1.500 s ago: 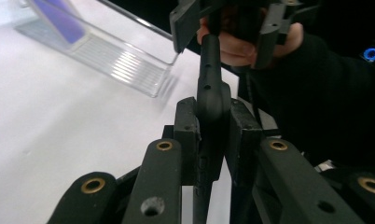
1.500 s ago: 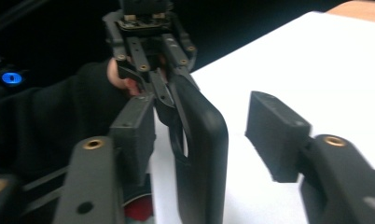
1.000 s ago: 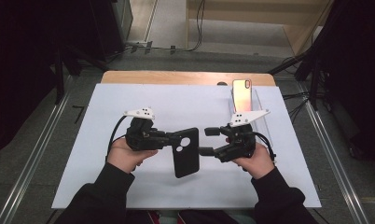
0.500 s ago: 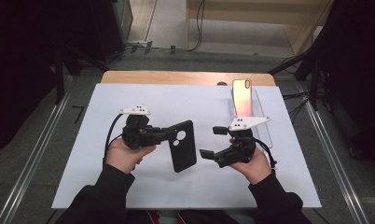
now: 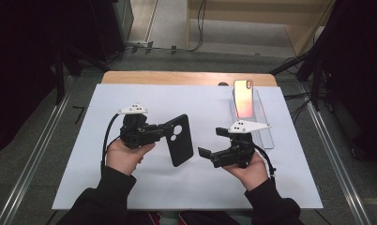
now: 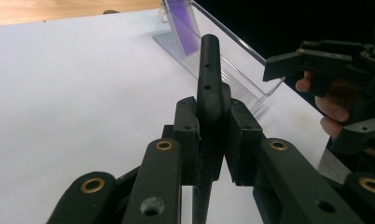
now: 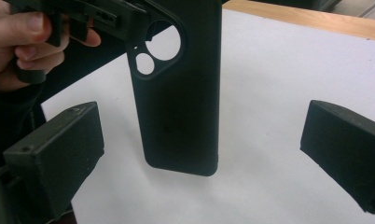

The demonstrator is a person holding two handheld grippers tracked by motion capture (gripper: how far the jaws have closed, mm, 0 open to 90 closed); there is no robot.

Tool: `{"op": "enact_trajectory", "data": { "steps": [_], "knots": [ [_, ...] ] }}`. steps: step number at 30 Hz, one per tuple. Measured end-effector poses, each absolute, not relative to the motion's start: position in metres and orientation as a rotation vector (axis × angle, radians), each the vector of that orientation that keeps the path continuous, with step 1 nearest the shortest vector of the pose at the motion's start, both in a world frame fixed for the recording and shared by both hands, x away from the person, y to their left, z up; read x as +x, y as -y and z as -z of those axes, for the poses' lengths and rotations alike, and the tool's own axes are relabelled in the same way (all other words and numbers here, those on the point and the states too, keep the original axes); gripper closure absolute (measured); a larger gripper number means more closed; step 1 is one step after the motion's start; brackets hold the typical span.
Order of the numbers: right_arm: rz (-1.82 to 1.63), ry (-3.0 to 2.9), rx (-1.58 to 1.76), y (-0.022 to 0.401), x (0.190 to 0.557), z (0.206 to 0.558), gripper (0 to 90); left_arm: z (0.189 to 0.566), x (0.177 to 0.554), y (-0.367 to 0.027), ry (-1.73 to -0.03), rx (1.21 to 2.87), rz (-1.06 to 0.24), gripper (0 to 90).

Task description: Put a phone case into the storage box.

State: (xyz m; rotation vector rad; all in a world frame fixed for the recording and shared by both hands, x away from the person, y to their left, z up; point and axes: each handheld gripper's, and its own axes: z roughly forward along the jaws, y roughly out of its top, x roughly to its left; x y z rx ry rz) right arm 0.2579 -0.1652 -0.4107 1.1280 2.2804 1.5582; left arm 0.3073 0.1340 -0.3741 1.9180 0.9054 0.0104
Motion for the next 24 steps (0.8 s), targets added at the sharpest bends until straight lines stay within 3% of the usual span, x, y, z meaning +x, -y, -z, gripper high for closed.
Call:
{"op": "enact_trajectory", "data": {
  "steps": [24],
  "knots": [
    [-1.438, -2.134, 1.245, 0.137, 0.249, 0.418, 0.0, 0.377, 0.303, -0.127, -0.966, 1.891, -0.070, 76.9]
  ]
}}
